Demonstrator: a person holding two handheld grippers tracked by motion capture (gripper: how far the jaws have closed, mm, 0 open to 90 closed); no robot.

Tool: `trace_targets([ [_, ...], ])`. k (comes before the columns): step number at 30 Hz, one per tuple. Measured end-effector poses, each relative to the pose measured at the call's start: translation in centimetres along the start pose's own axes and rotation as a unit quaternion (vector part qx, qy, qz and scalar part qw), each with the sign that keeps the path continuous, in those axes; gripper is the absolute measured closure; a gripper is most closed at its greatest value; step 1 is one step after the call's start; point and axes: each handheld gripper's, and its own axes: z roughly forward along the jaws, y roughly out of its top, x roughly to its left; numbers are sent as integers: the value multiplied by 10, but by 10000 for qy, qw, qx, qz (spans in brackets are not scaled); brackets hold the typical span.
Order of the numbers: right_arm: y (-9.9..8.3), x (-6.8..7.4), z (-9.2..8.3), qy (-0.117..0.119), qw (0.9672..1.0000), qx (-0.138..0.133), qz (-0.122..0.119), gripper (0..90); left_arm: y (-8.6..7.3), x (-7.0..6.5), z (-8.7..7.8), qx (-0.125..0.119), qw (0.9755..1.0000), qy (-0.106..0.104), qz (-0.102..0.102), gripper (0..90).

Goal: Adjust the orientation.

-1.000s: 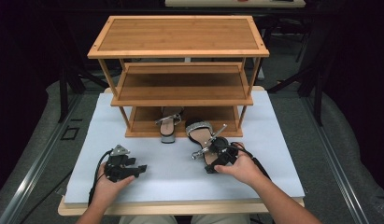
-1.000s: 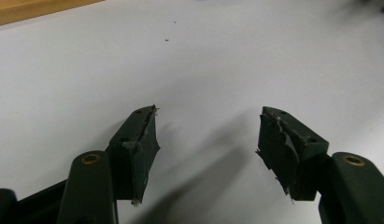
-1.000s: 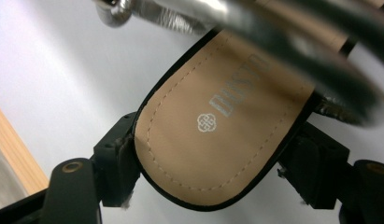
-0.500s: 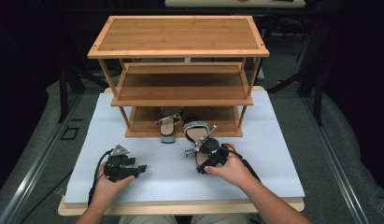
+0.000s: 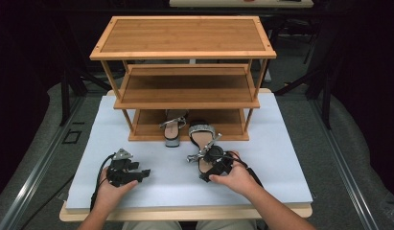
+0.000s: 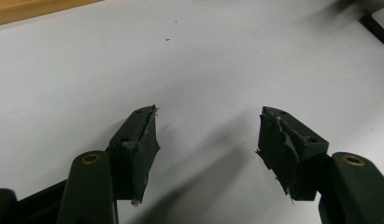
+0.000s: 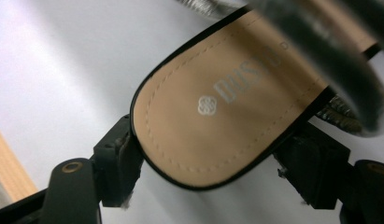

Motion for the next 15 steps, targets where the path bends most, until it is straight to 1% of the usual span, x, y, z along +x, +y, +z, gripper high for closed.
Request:
trace_targets([
  [1,1,2,0,-56,9999,49,-71,271,0,0,0,-9,10000,-3,3,372],
  [2,1,3,1,-21,9999,22,-122,272,0,0,0,-28,10000,7,-2,372],
  [3,2,5,1,-95,9998,58,-167,283,0,0,0,-33,10000,7,-11,372],
  [4,2,6,2,-120,9998,34,-184,306,0,0,0,-35,10000,5,-16,372],
  [6,2,5,2,-99,9999,33,-125,310,-1,0,0,-34,10000,3,-16,373],
  [9,3,8,2,-177,9996,30,-200,318,-1,1,0,-34,10000,1,-12,372],
  [11,3,5,1,-102,9997,45,-211,321,-1,1,-1,-8,10000,-14,-13,373],
  [13,4,1,-1,-79,9997,69,-226,336,-1,1,-1,-11,10000,-6,-13,372],
  [14,5,-2,-2,-89,9996,64,-274,337,-1,1,-1,-8,10000,-4,-12,372],
  [15,5,-5,-3,-42,9995,23,-325,338,-1,1,-1,-13,10000,2,-19,372],
])
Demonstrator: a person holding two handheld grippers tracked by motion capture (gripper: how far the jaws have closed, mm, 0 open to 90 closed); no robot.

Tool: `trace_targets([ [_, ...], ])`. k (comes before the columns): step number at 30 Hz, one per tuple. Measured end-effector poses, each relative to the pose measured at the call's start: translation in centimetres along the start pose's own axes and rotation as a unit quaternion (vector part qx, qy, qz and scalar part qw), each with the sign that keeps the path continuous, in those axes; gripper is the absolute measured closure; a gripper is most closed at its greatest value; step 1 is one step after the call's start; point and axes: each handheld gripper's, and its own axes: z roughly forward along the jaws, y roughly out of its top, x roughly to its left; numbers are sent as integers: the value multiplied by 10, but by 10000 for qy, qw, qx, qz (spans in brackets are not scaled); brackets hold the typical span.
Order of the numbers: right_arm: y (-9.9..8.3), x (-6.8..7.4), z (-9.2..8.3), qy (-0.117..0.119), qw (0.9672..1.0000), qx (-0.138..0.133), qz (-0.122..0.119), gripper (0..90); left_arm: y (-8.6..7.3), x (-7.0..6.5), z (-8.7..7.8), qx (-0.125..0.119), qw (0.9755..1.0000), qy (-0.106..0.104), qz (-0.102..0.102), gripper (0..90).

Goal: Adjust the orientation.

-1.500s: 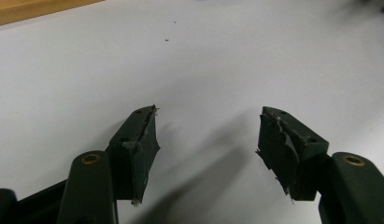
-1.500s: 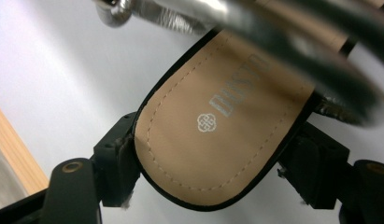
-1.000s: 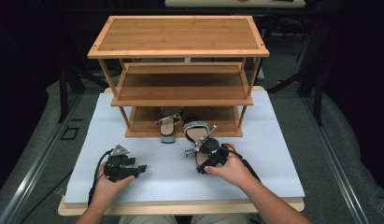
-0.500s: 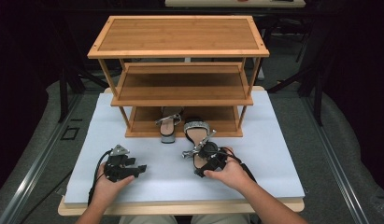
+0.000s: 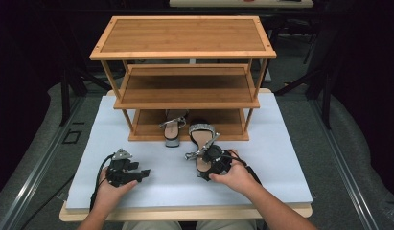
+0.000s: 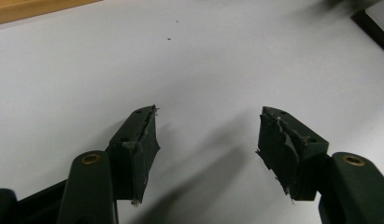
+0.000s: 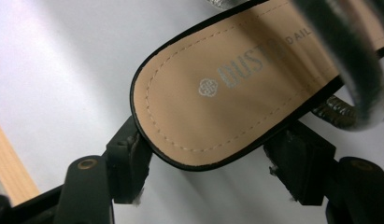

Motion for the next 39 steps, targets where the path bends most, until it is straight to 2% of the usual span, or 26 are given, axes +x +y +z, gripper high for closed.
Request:
trace_targets([
  [1,1,-3,-1,-30,10000,29,17,340,0,0,0,-13,10000,2,8,372],
  [3,4,-7,-2,-14,9999,-81,80,343,0,0,0,13,10000,-16,9,372],
  [13,19,-25,-5,-77,9997,-244,30,350,0,0,1,-20,10000,-19,12,372],
  [16,23,-32,-2,-13,9998,-219,32,351,0,0,1,-29,10000,-18,8,372],
  [18,24,-35,1,-91,9999,-123,20,351,0,-1,1,-37,10000,-16,-2,371],
  [23,28,-41,6,-55,9994,-236,235,352,0,0,1,-44,10000,-22,-14,372],
  [30,34,-51,7,-194,9991,-268,276,356,0,0,1,-41,10000,-36,-12,372],
  [31,35,-53,7,-132,9990,-316,297,356,0,0,1,-41,10000,-40,-15,372],
  [33,36,-56,6,-159,9985,-375,368,357,0,-1,1,-38,10000,-42,-19,372],
  [39,44,-67,7,-299,9992,-141,210,358,0,0,0,-21,10000,-81,-8,372],
])
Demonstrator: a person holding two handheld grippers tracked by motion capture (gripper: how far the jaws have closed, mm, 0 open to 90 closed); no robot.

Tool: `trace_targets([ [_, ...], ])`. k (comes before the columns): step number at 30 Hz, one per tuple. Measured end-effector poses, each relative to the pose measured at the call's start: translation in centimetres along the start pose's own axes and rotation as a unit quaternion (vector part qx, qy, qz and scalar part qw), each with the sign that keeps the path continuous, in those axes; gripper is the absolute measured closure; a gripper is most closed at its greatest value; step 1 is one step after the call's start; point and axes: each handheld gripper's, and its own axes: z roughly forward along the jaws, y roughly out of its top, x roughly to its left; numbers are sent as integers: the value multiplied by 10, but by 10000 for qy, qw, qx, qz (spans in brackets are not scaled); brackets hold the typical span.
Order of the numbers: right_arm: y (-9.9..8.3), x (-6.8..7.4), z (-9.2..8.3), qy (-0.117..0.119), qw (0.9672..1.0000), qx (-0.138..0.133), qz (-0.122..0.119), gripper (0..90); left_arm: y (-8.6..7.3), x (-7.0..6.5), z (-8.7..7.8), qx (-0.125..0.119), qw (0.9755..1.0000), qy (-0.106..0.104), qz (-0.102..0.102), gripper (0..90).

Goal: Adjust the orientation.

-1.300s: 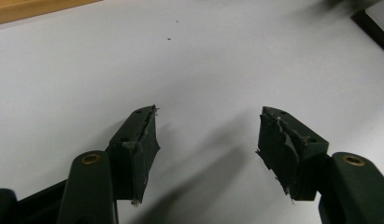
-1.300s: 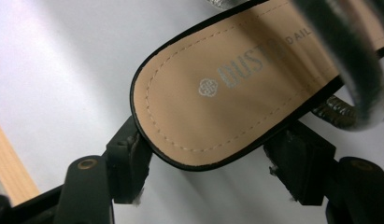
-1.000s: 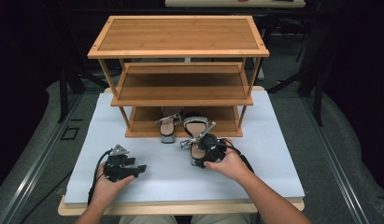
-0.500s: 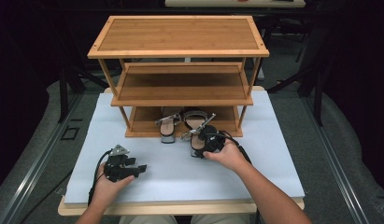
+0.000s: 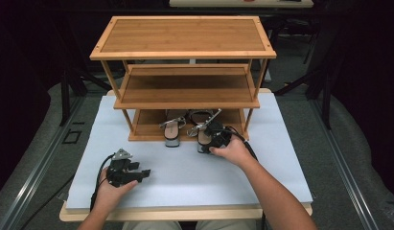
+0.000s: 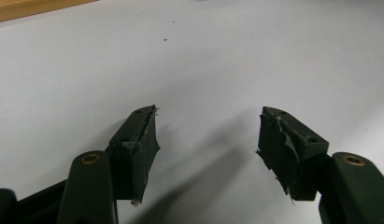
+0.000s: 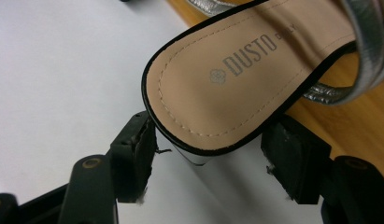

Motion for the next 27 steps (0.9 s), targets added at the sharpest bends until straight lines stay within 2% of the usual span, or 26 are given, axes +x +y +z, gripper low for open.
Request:
trace_targets([
  [1,0,-2,1,-3,10000,-50,43,358,0,0,0,3,10000,-5,-4,372],
  [2,2,-4,-1,74,9999,118,2,358,0,0,0,1,10000,-7,0,372],
  [3,3,-5,-1,62,9999,126,18,358,0,0,0,-2,10000,-10,-3,372],
  [6,6,-9,2,22,10000,0,24,358,0,0,0,-8,10000,-2,-28,372],
  [7,4,-7,13,-145,9977,-650,128,359,0,0,0,-9,10000,-2,-25,372],
  [8,5,-8,15,-152,9971,-742,119,359,0,0,0,-7,10000,-2,-27,372],
  [10,7,-10,15,-244,9969,-723,190,359,0,0,0,-7,10000,-7,-27,372],
  [12,8,-12,18,-197,9955,-898,228,360,0,1,0,-8,10000,-9,-29,372],
  [13,8,-11,18,-292,9960,-819,218,359,0,1,0,-7,10000,-10,-29,372],
  [14,11,-14,9,-174,9997,-102,111,359,0,0,0,-10,10000,-7,-30,372],
  [17,11,-14,9,-197,9997,-126,93,358,0,0,0,-8,10000,0,-18,372],
  [21,12,-12,9,-229,9993,-87,277,356,0,0,0,7,10000,-21,-11,372],
  [24,10,-11,3,-278,9988,-188,359,345,0,-1,0,5,10000,-16,-21,372],
  [25,9,-12,3,-81,9989,-295,365,340,0,-1,0,3,10000,-16,-24,372],
  [26,9,-10,0,-259,9986,-255,373,340,0,-1,0,2,10000,-19,-23,372],
  [27,8,-9,-1,-278,9986,-284,345,340,0,-1,1,2,10000,-22,-29,372],
])
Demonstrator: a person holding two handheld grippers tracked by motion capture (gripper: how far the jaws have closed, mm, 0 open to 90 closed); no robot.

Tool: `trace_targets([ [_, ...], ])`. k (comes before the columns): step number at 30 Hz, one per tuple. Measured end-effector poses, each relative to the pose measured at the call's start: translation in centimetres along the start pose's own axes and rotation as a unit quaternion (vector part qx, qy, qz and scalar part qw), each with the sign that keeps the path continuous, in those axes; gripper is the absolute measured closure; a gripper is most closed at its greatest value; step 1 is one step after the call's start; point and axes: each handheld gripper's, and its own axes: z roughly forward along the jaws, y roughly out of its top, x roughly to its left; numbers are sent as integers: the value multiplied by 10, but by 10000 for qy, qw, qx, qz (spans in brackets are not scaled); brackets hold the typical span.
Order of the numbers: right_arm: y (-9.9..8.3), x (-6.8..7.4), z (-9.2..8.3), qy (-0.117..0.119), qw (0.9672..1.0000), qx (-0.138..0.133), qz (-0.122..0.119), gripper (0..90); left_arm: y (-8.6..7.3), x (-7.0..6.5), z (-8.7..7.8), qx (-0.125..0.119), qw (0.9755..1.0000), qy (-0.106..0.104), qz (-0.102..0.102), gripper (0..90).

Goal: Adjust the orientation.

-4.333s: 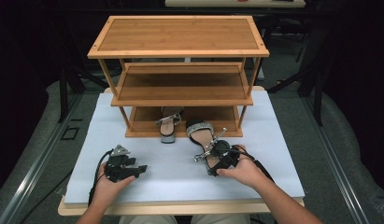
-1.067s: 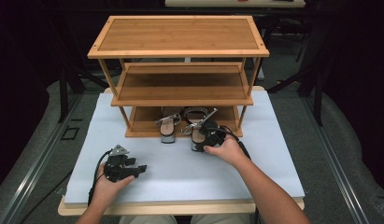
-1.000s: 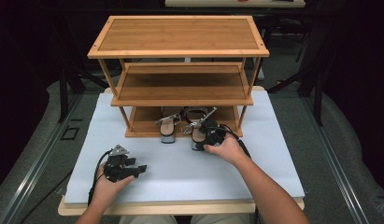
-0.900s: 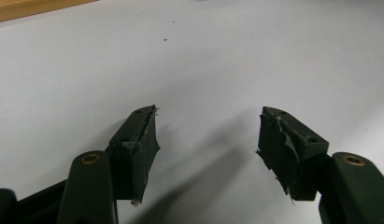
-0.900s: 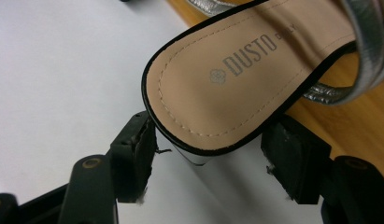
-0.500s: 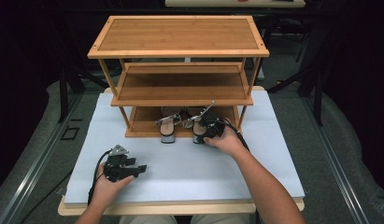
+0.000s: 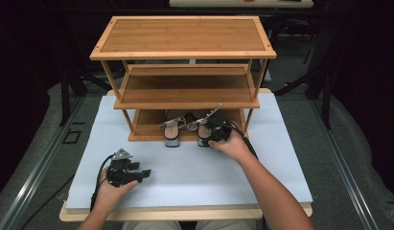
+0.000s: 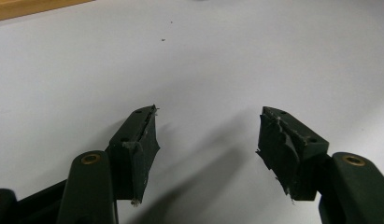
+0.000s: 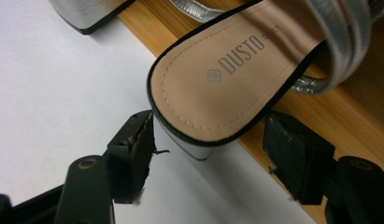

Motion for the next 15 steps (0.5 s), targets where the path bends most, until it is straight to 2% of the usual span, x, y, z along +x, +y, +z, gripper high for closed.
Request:
trace_targets([
  [1,0,2,-3,-11,10000,63,-43,340,0,0,0,6,10000,-5,-17,372],
  [5,-3,12,-12,-151,9998,-17,-130,359,1,0,1,0,10000,-20,-11,373],
  [8,-9,19,-23,-149,9998,-90,-114,438,3,1,1,1,10000,-61,-26,391],
  [9,-12,21,-25,-52,9998,-130,-113,459,4,1,2,-10,10000,-59,-21,401],
  [12,-21,27,-30,-194,9994,-6,-291,509,9,2,1,-68,10000,-59,-11,439],
  [13,-25,29,-33,-211,9995,-86,-225,527,12,2,1,-88,9999,-45,-20,447],
  [15,-33,31,-36,-70,9997,-189,-103,534,18,3,0,-130,9999,-54,-44,475],
])
